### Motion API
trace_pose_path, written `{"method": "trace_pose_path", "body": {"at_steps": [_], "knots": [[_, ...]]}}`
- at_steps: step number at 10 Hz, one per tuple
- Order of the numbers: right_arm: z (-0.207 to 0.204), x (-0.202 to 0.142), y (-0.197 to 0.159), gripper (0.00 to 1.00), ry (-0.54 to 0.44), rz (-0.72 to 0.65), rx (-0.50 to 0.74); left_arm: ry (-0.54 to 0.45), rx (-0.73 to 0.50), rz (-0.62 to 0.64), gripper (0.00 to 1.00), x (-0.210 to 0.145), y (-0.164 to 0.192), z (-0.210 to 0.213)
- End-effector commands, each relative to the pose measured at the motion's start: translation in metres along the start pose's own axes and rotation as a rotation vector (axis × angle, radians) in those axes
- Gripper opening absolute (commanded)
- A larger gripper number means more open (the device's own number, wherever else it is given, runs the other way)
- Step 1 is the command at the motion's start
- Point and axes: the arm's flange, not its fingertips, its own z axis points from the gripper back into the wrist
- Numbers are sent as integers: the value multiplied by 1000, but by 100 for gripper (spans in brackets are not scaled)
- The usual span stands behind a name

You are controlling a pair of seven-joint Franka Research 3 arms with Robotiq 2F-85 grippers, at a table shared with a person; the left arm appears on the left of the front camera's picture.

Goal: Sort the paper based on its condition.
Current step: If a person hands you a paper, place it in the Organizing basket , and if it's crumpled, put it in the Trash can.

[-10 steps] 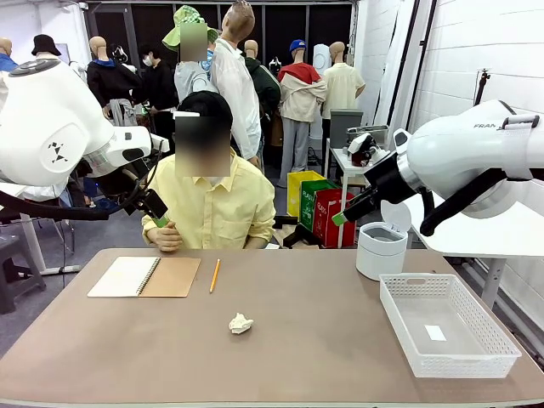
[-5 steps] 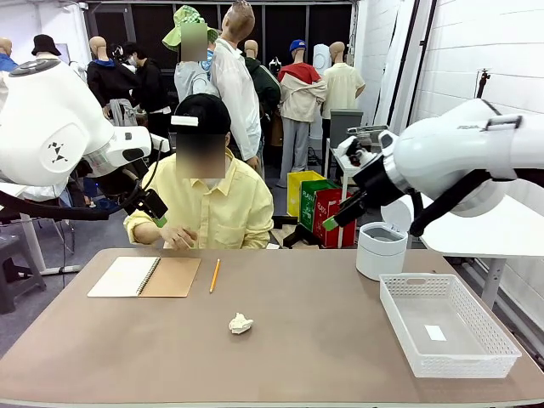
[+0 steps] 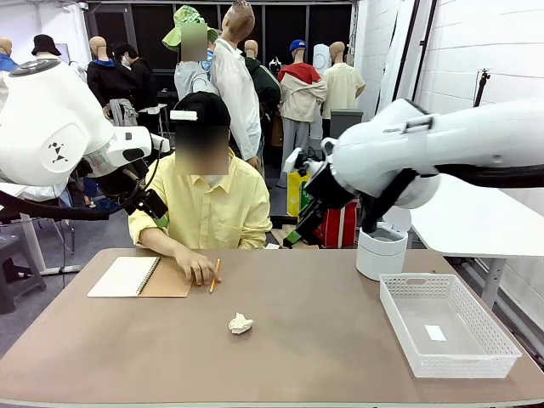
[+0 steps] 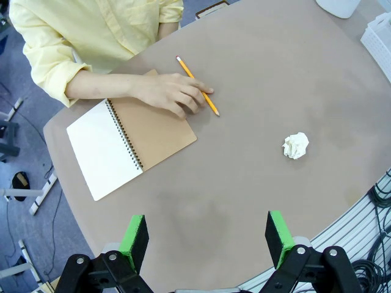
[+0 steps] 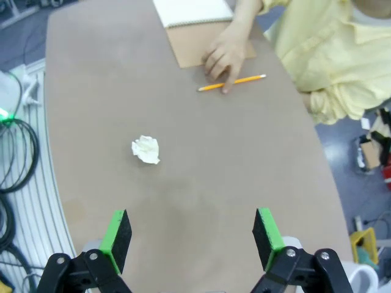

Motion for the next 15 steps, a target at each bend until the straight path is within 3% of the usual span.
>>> {"method": "trace_pose_path", "body": {"at_steps": [1, 4, 5, 10, 15], "knots": [[-17, 22, -6, 100, 76, 80, 9, -6, -2, 0, 100, 0, 1, 0], [-39, 45, 2, 100, 148, 131, 4, -6, -2, 0, 100, 0, 1, 0], [-35, 30, 6, 100, 81, 104, 19, -6, -2, 0, 100, 0, 1, 0], [-36, 36, 3, 100, 91, 107, 10, -6, -2, 0, 100, 0, 1, 0], [-118, 49, 21, 100, 196, 272, 78, -6, -2, 0, 100, 0, 1, 0]]}}
